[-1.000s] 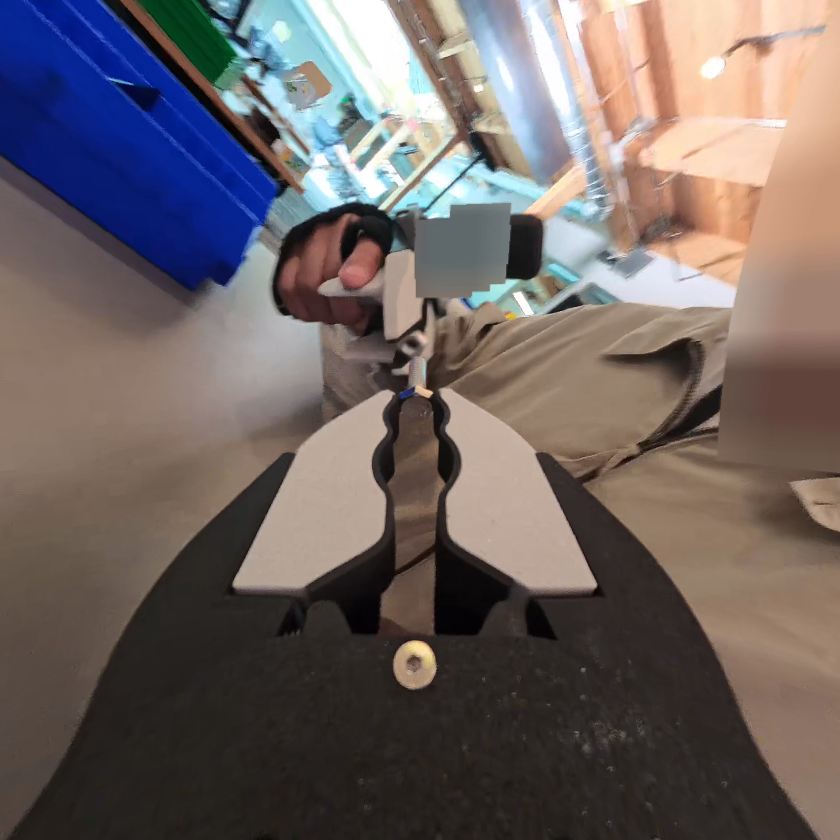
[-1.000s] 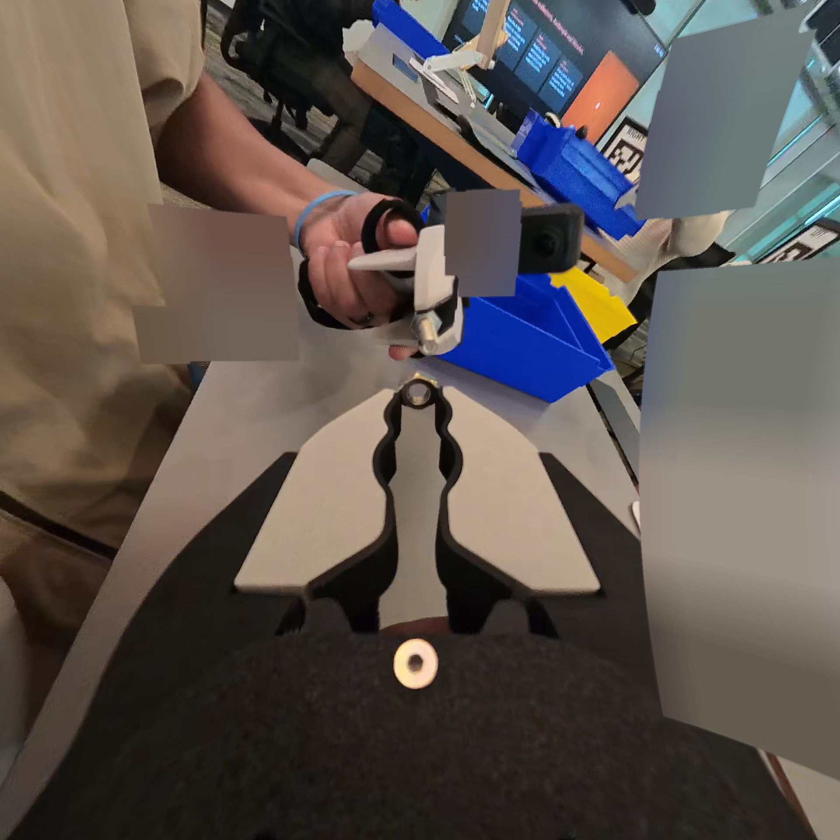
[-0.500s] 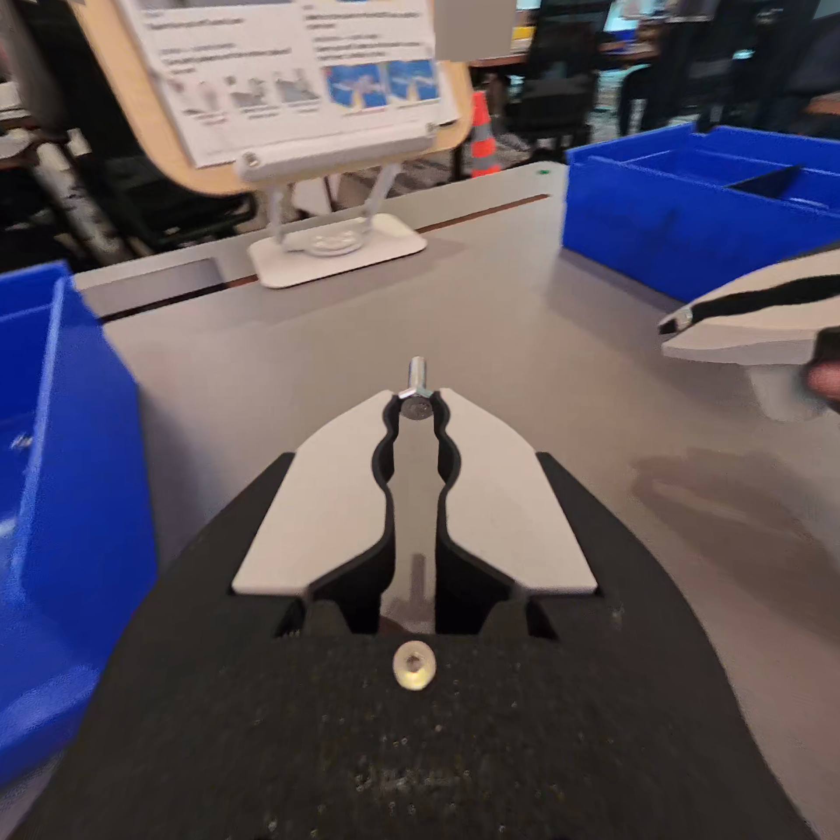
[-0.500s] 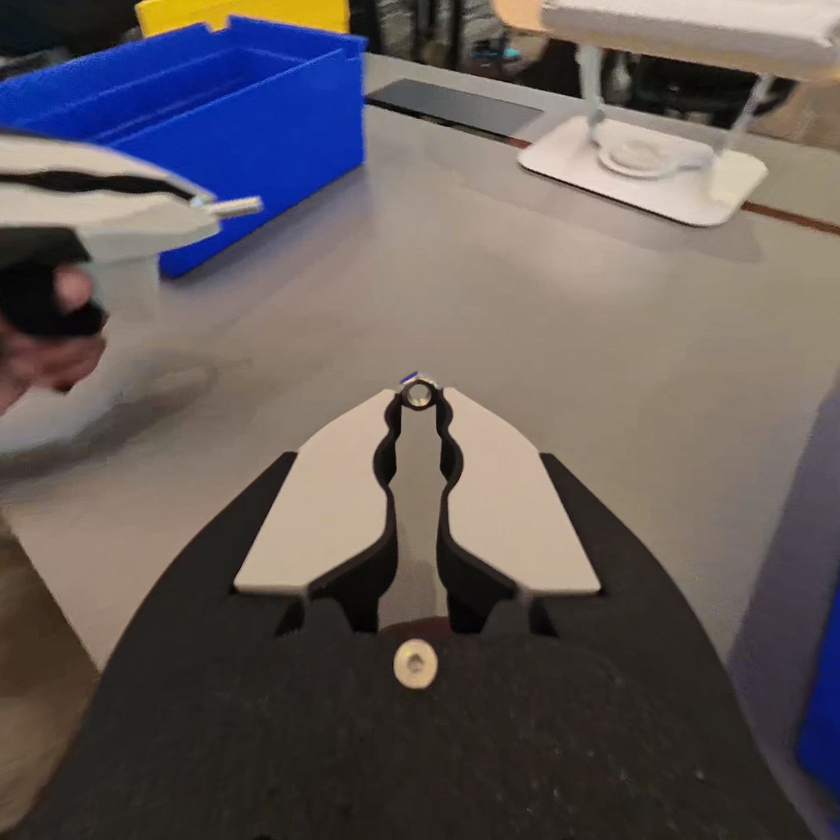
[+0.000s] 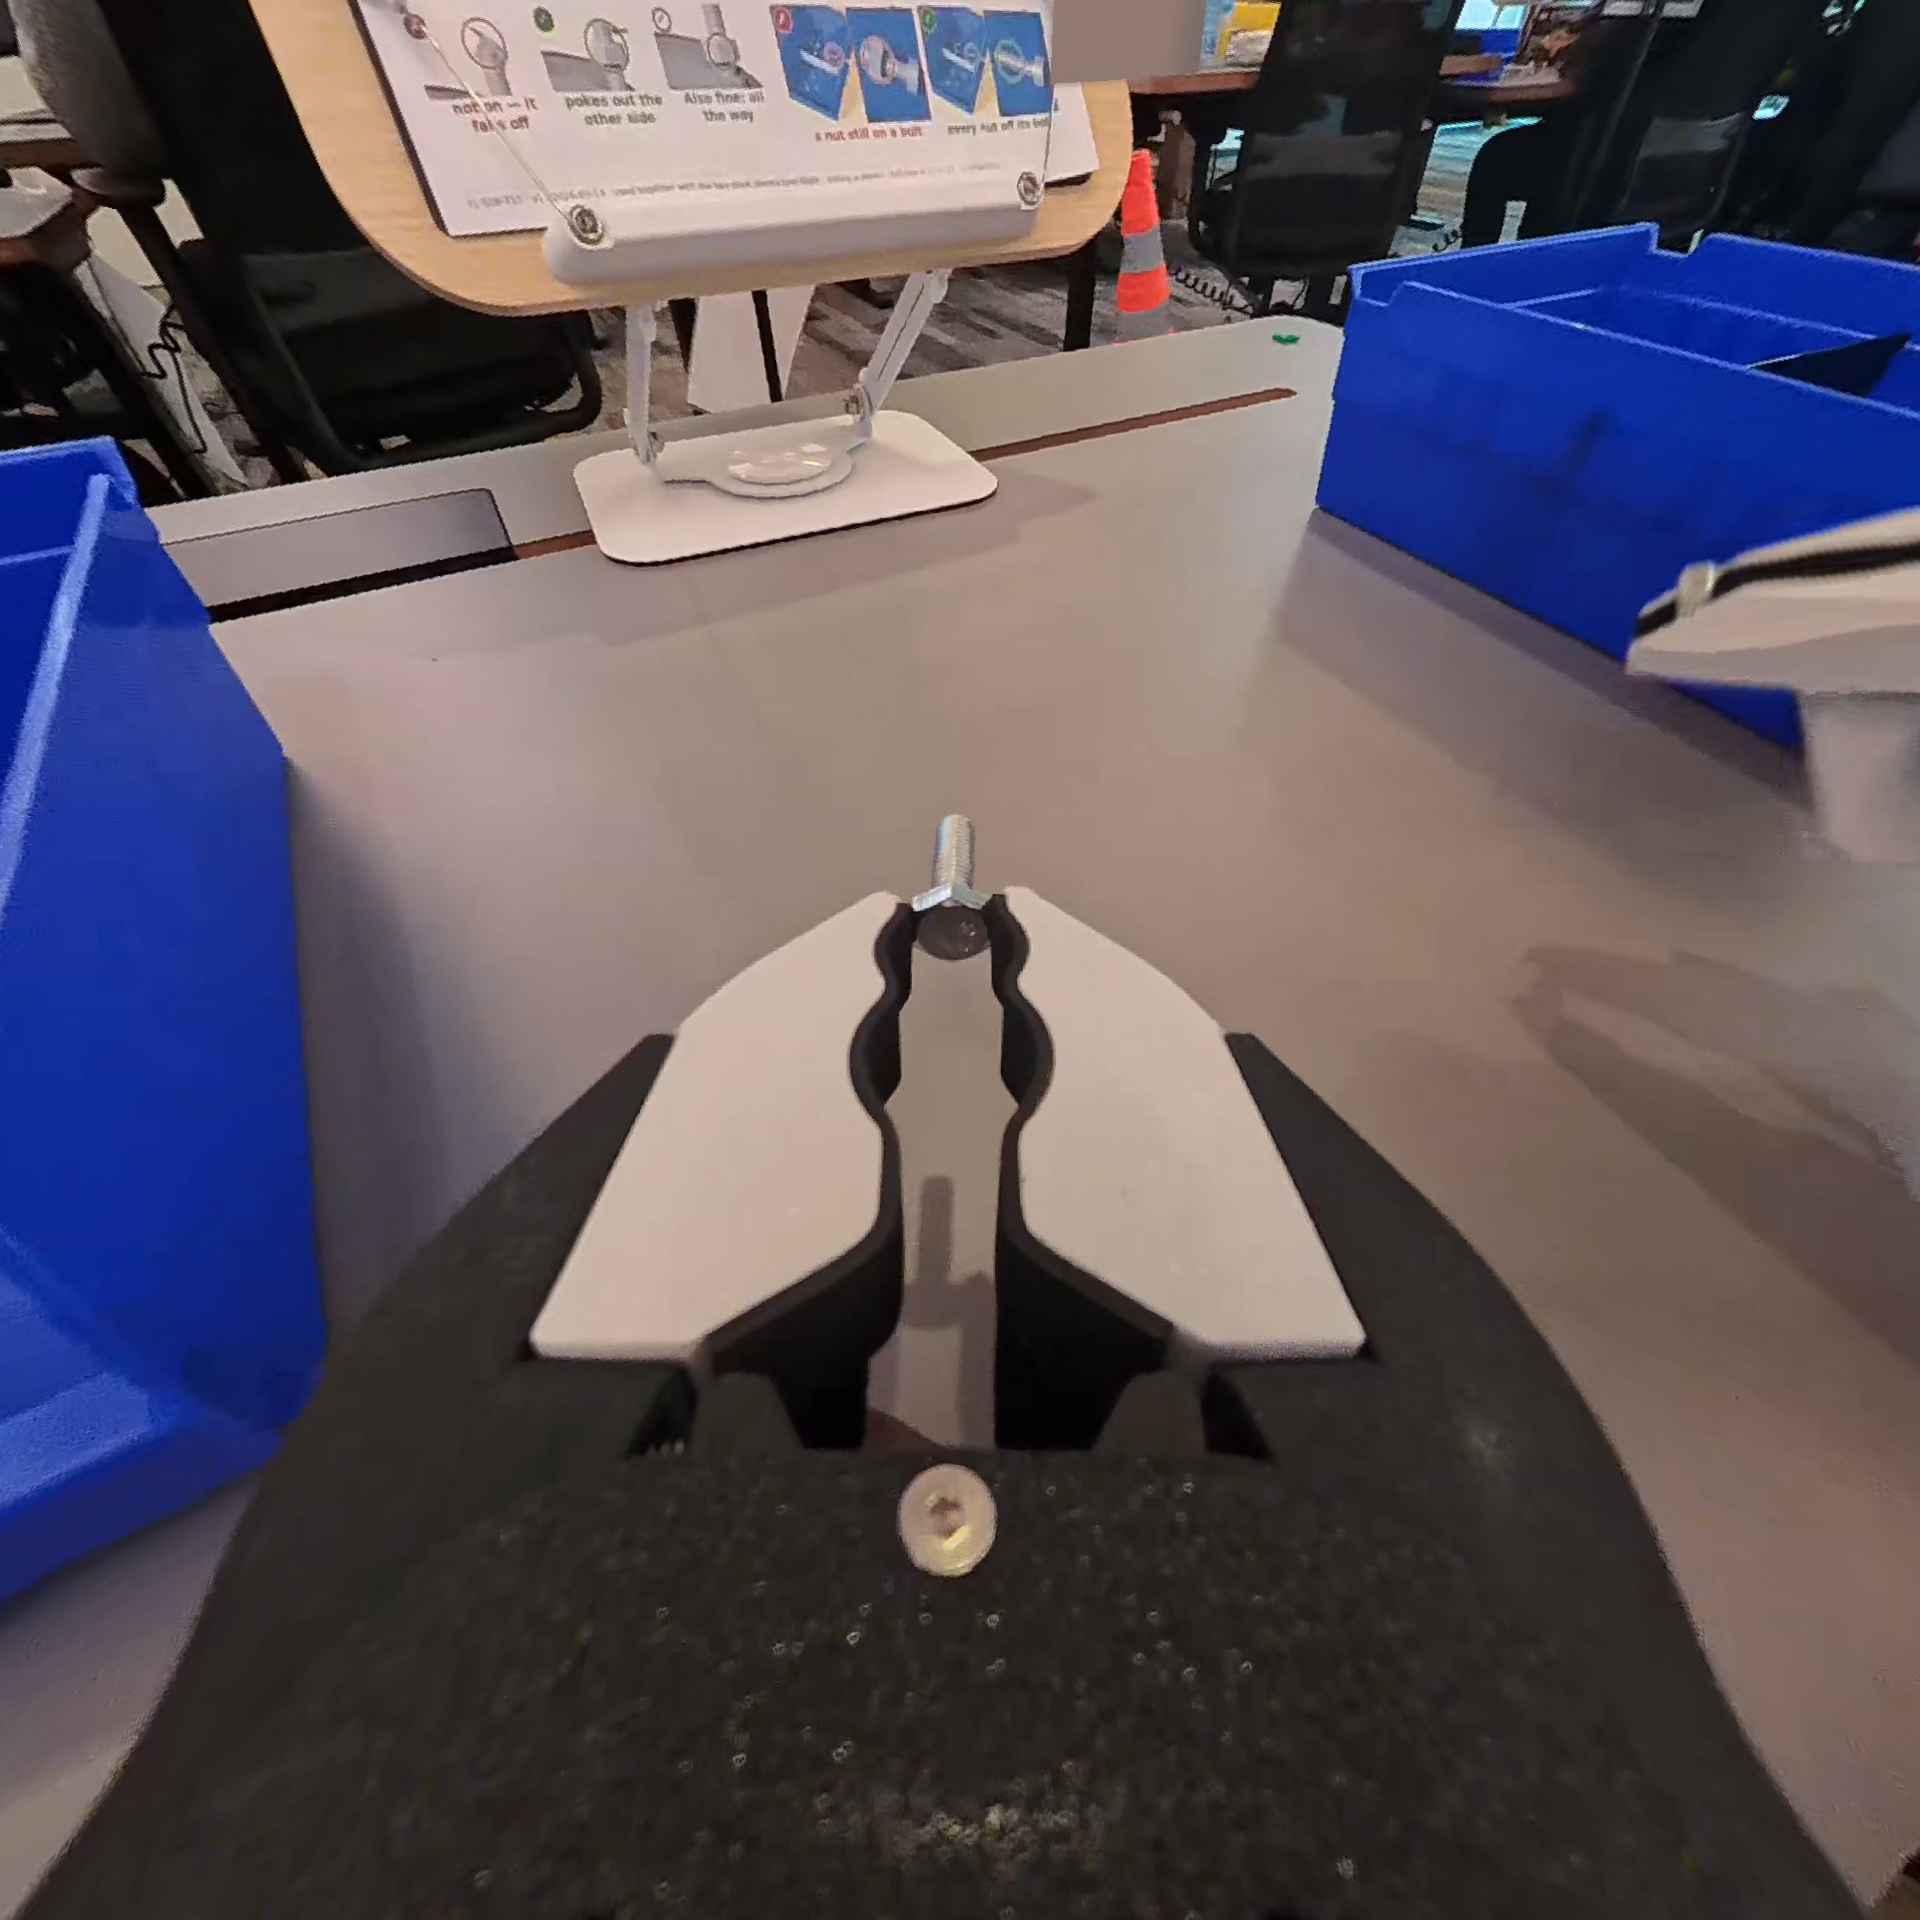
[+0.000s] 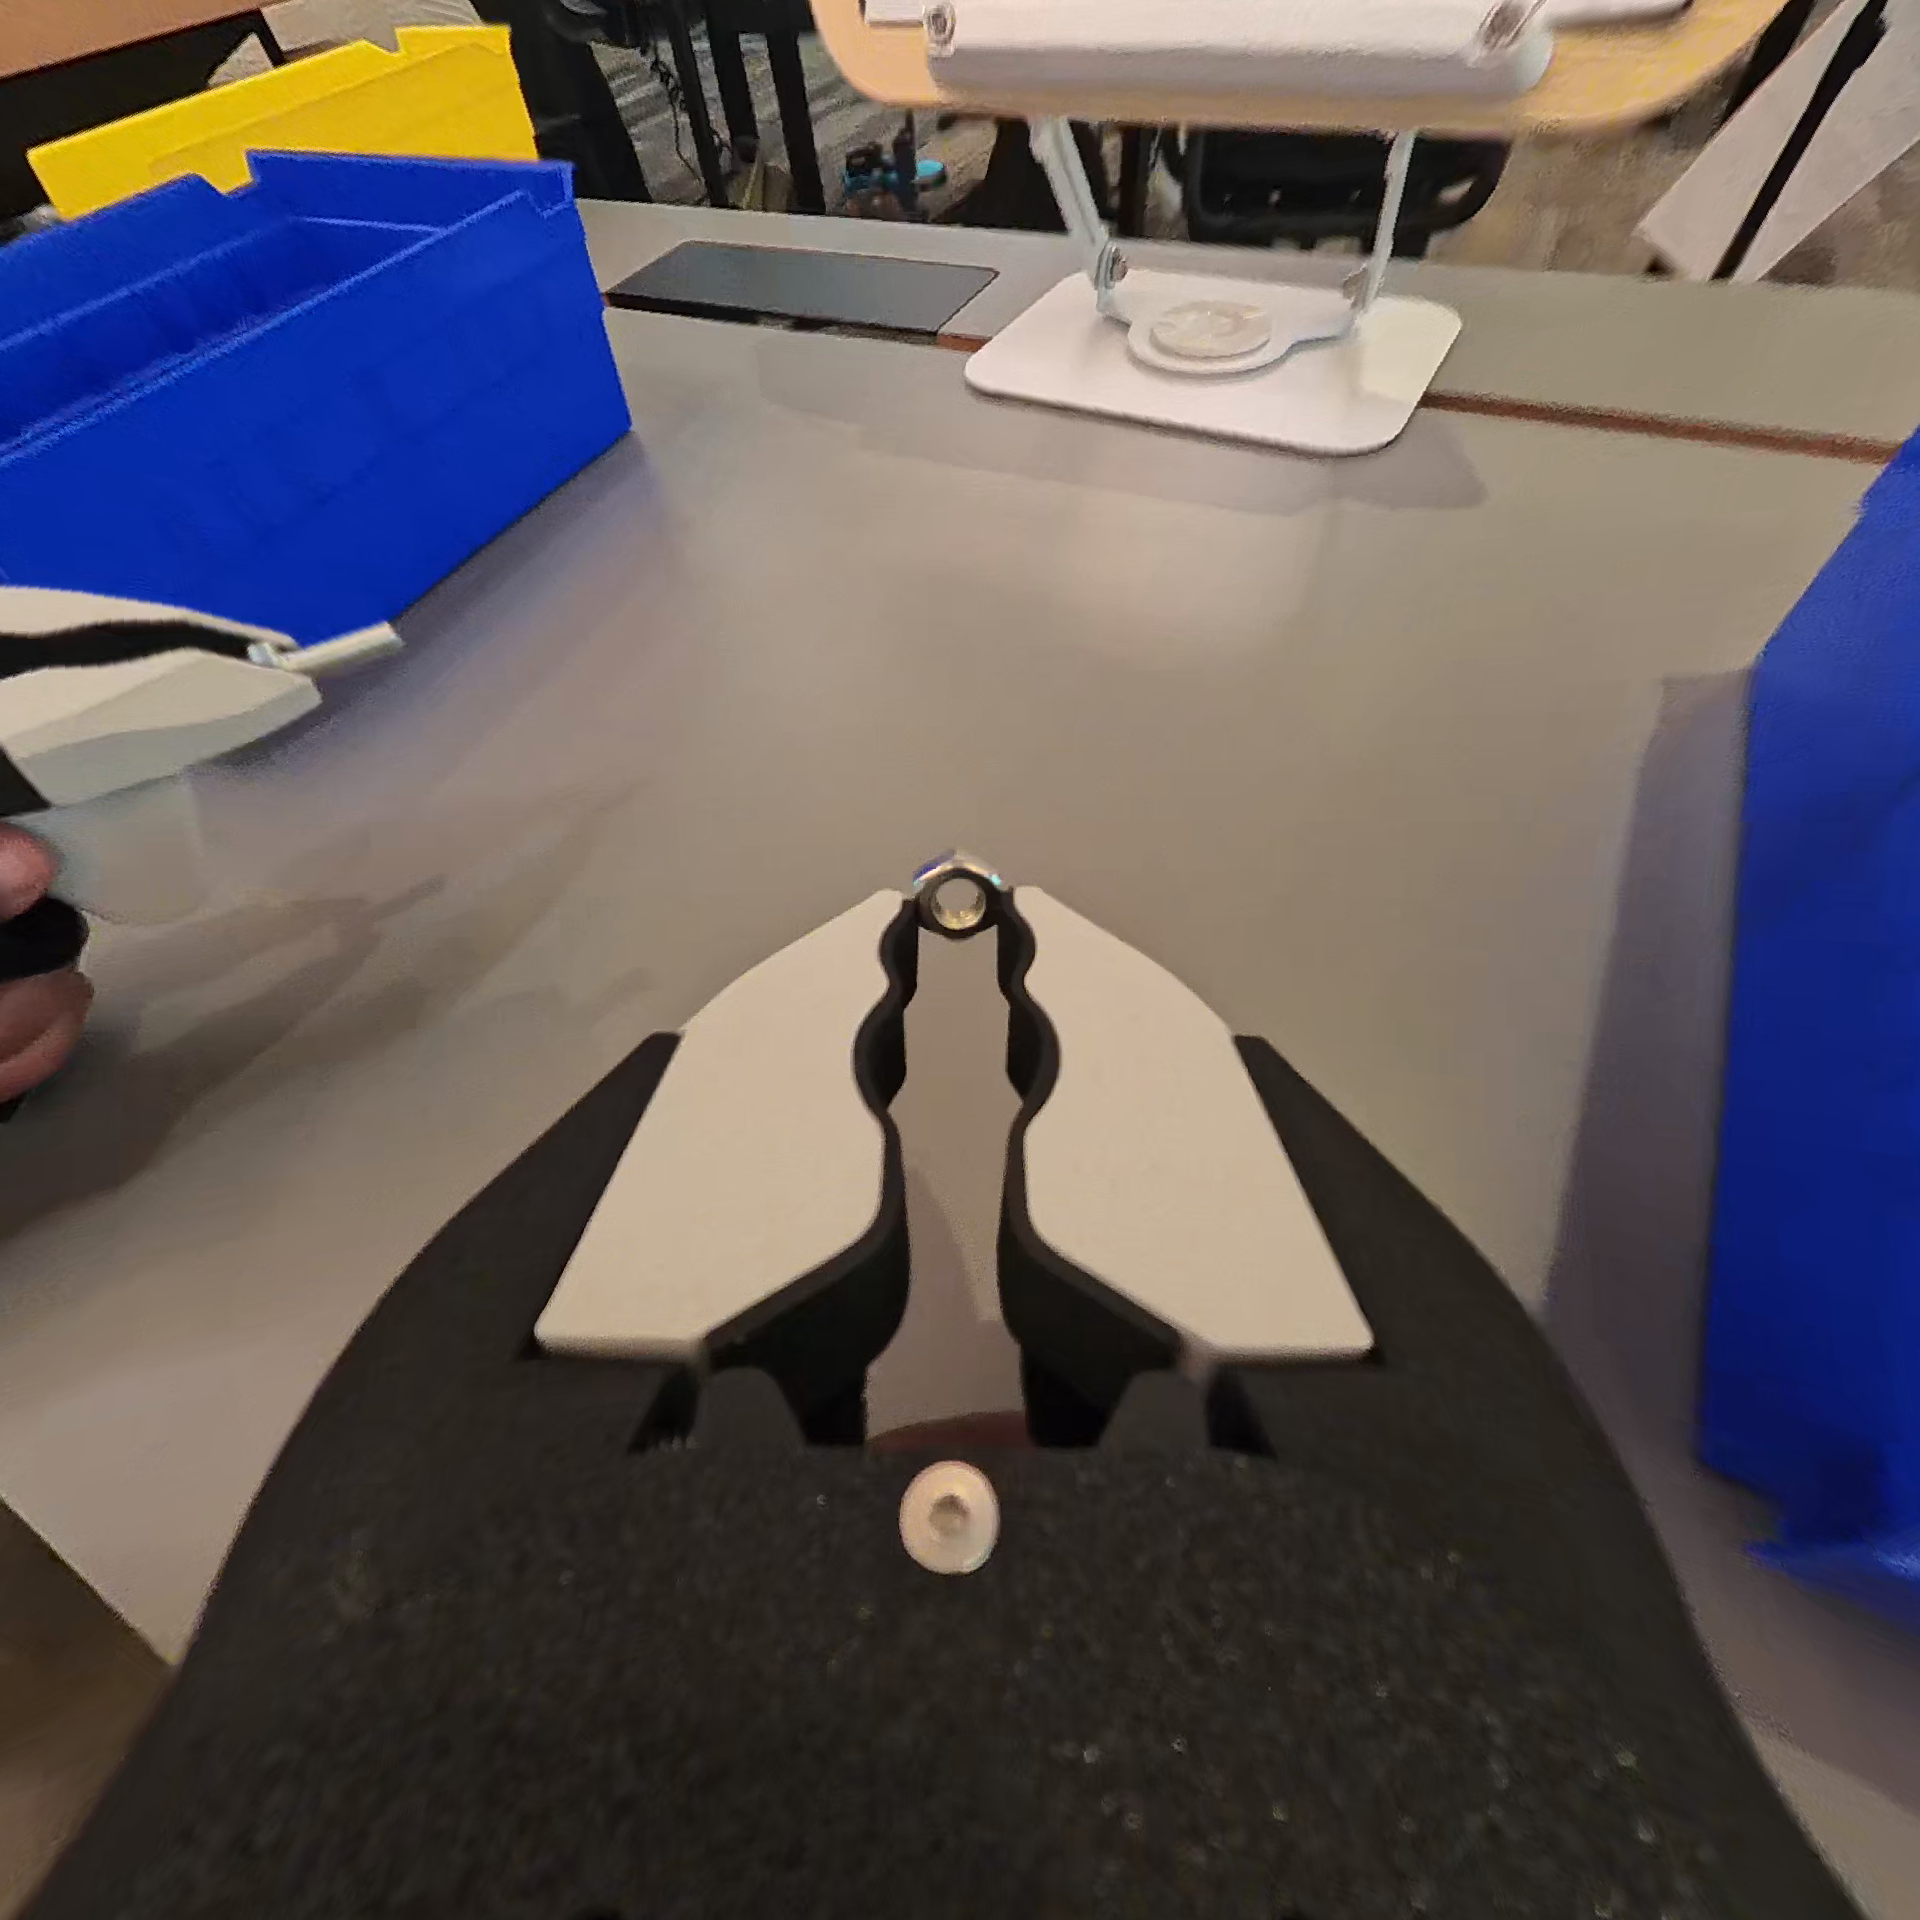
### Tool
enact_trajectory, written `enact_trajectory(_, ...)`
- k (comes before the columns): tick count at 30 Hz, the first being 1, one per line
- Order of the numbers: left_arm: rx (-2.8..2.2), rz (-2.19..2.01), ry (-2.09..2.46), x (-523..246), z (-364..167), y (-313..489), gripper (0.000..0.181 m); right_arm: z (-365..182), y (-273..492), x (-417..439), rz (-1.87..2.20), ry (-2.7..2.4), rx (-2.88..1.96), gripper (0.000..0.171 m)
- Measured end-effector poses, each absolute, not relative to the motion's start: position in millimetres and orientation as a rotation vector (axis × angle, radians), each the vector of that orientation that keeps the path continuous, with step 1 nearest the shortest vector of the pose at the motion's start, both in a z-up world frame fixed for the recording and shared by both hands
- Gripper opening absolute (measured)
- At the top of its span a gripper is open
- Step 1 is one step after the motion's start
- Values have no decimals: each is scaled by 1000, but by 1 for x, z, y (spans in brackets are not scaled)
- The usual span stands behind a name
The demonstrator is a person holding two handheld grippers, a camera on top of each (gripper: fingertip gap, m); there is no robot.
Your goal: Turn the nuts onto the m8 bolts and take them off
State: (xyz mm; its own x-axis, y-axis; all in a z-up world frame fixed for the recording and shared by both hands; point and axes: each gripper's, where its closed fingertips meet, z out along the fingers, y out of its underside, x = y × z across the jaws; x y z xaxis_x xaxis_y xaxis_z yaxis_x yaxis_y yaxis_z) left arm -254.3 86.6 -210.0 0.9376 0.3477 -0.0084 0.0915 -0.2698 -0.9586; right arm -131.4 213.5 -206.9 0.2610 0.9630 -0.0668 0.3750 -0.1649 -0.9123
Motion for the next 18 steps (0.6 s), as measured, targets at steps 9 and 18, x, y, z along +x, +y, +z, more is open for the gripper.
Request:
enact_trajectory(9,-1862,202,-253,-236,-214,91,14,-132,459,-74,315,-1323,-1818,14)
enact_trajectory(18,-1886,148,-225,-225,-217,93,14,-247,540,-82,107,-1648,-2364,15)
